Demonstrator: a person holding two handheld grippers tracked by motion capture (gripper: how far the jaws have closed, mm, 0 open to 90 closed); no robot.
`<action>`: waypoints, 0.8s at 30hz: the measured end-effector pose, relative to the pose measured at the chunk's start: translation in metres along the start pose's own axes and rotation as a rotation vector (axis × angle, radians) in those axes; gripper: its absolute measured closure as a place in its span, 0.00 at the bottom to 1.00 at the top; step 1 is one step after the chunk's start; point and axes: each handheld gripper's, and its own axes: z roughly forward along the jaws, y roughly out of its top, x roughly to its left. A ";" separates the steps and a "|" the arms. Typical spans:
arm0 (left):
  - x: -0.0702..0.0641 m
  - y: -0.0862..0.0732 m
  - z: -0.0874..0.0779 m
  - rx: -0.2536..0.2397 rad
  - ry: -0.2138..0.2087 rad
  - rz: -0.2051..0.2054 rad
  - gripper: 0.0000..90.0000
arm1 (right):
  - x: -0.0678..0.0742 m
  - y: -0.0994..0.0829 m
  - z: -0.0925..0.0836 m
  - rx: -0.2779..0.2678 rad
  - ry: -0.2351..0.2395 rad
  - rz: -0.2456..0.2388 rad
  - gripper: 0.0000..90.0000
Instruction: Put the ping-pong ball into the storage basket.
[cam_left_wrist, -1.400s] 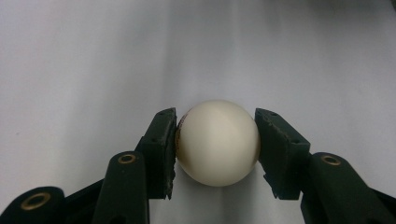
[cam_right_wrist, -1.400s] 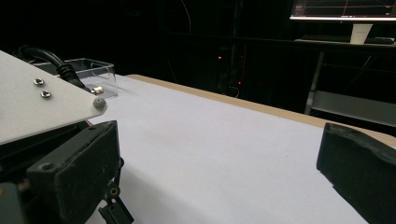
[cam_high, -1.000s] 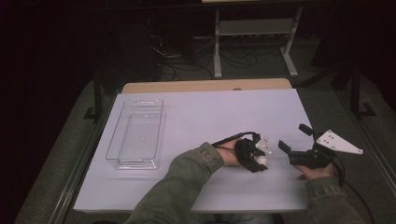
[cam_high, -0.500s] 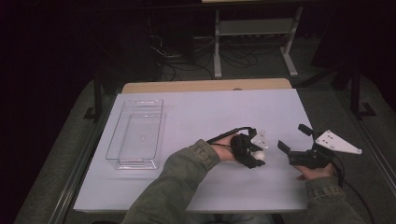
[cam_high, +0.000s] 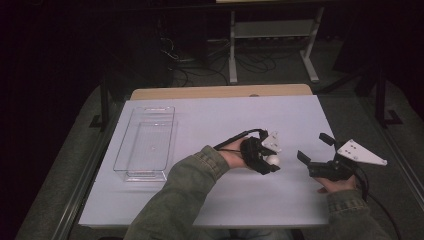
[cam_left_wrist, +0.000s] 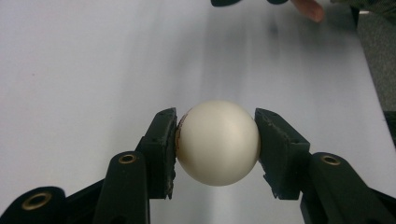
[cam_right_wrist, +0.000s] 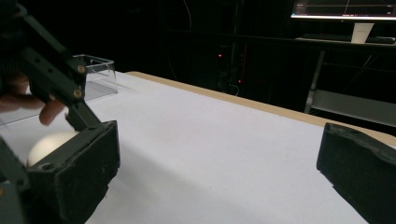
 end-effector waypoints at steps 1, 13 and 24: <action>0.001 0.000 -0.002 -0.005 0.004 -0.002 0.57 | 0.000 0.000 0.000 0.000 -0.001 0.000 0.00; 0.003 0.001 -0.019 -0.001 0.019 0.004 0.57 | 0.000 0.000 0.000 0.000 0.000 0.000 0.00; 0.005 0.003 -0.037 -0.004 0.047 -0.005 0.57 | 0.000 0.000 0.000 -0.003 0.000 0.000 0.00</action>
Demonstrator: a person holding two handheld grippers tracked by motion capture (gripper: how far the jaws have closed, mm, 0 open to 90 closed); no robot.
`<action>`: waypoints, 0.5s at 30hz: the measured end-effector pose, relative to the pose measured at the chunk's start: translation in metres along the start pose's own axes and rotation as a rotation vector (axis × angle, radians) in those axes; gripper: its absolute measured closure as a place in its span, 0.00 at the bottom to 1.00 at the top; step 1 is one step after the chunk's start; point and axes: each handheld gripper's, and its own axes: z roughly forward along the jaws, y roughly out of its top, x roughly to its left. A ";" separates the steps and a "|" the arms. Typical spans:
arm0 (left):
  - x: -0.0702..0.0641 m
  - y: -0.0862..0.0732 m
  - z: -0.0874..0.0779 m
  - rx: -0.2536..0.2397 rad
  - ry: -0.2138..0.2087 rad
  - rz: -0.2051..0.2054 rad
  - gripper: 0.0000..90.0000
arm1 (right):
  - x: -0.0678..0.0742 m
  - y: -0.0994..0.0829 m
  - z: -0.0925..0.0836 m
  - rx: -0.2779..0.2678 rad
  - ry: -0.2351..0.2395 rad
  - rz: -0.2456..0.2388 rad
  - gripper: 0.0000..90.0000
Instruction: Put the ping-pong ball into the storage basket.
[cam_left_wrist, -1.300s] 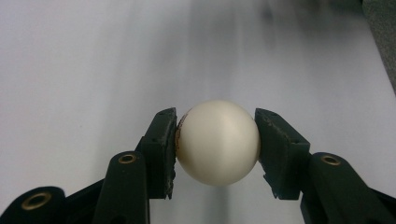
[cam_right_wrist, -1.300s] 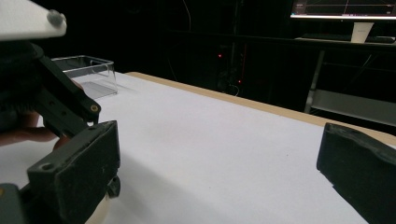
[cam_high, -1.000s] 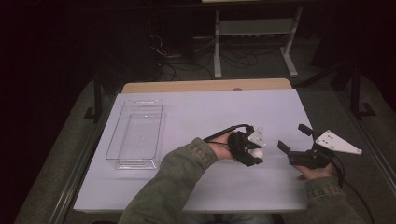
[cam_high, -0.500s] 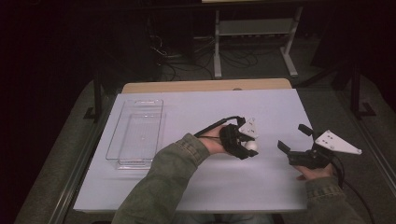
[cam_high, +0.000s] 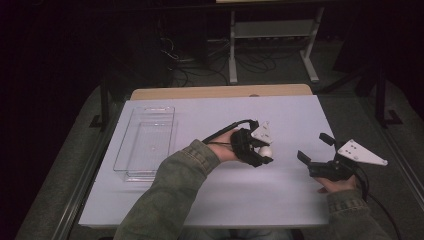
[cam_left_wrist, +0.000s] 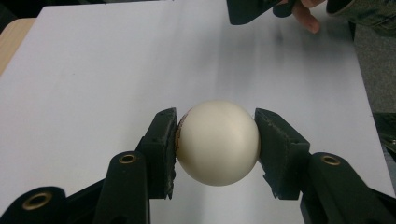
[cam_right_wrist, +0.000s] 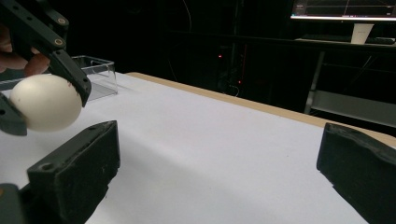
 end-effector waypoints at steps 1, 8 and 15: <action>0.000 0.000 -0.002 0.001 0.003 0.002 0.57 | 0.000 0.000 0.000 0.000 0.000 0.000 0.00; 0.001 -0.002 -0.012 -0.003 0.015 0.000 0.57 | 0.000 0.000 0.000 0.003 0.000 0.000 0.00; 0.001 -0.003 -0.021 -0.010 0.010 0.000 0.57 | 0.000 0.000 0.000 0.005 0.001 -0.003 0.00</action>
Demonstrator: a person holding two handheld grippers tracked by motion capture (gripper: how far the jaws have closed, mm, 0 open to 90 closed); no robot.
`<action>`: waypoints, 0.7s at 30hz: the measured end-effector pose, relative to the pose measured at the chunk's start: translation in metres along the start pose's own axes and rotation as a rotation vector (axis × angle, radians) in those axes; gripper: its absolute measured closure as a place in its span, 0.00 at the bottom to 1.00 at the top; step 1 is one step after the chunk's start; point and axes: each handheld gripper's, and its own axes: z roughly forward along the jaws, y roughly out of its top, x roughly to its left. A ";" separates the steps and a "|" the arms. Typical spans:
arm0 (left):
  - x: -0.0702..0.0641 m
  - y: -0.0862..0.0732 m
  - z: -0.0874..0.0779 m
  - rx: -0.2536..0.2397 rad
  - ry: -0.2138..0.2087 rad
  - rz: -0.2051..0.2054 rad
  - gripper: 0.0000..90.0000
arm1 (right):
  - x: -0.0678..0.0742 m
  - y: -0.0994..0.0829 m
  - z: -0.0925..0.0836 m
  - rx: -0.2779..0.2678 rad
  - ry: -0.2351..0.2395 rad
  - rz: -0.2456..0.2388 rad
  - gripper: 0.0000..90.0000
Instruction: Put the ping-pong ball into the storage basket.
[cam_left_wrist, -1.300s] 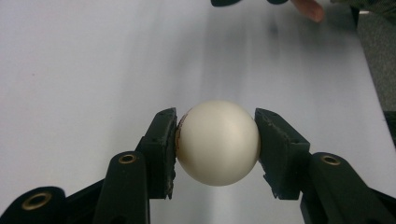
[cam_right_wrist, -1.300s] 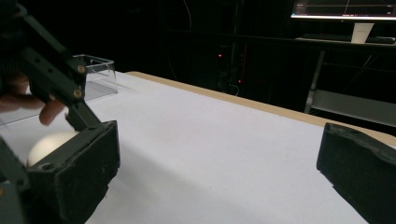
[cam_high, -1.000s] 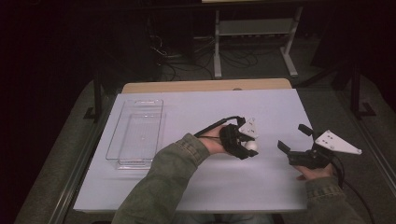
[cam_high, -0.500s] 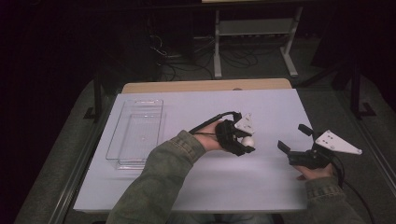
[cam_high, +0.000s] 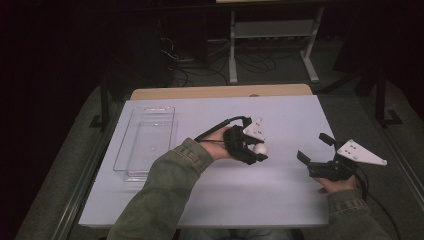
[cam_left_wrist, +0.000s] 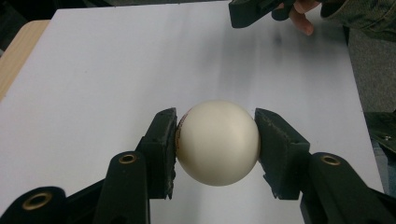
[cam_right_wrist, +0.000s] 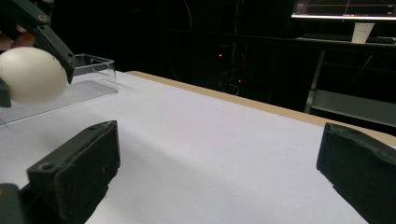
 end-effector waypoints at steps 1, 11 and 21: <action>0.000 0.000 -0.001 0.004 0.003 0.000 0.57 | 0.000 0.000 0.000 -0.001 0.001 -0.001 0.00; 0.002 -0.005 -0.015 0.017 0.029 -0.006 0.57 | 0.000 0.000 0.000 -0.001 0.000 -0.001 0.00; 0.003 -0.011 -0.029 0.031 0.049 -0.012 0.57 | 0.000 0.000 0.000 0.002 0.000 -0.005 0.00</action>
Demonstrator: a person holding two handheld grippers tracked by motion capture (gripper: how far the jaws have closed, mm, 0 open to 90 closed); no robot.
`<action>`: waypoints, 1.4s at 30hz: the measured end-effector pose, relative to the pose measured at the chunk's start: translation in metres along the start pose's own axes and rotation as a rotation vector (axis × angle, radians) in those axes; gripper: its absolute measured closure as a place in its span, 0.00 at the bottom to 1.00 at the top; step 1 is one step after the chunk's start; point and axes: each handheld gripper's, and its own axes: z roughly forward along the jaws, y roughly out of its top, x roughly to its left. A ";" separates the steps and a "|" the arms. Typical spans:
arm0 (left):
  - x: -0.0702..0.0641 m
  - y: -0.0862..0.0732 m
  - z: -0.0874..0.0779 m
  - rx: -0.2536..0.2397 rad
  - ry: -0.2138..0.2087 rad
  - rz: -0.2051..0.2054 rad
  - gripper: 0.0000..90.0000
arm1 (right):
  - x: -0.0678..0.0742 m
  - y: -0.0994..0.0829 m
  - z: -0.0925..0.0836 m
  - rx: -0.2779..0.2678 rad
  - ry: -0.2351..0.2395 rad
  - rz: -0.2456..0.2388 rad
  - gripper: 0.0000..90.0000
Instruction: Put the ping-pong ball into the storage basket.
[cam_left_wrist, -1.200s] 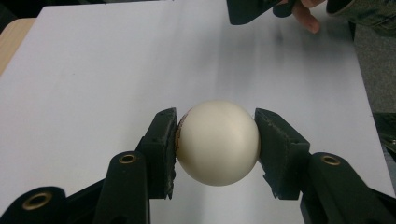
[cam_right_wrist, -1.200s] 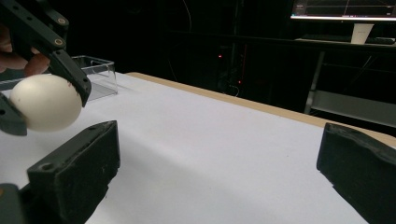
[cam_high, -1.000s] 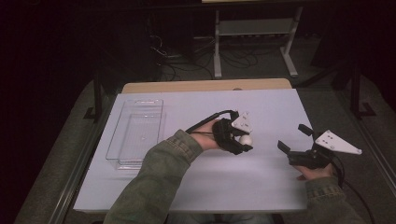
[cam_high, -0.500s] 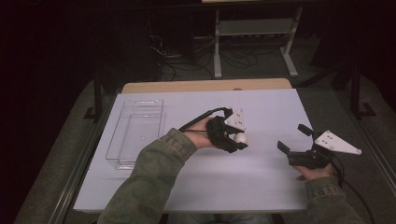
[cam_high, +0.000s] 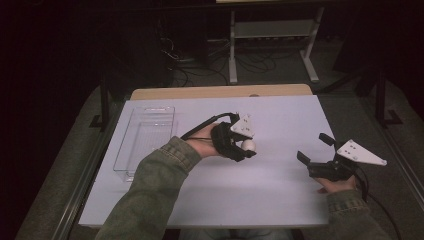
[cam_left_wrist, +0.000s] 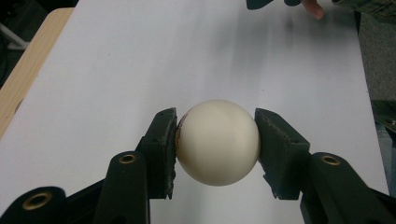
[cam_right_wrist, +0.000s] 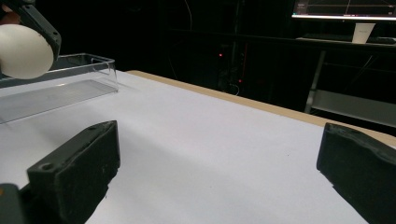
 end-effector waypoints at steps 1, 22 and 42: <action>0.000 -0.001 -0.001 0.002 0.002 0.000 0.57 | 0.000 0.000 0.000 0.000 0.000 0.000 0.00; 0.006 -0.012 -0.023 0.018 0.033 -0.023 0.57 | 0.000 0.000 0.000 0.003 0.000 -0.001 0.00; 0.012 -0.029 -0.047 0.015 0.078 -0.061 0.57 | 0.000 0.000 0.000 0.005 0.000 -0.005 0.00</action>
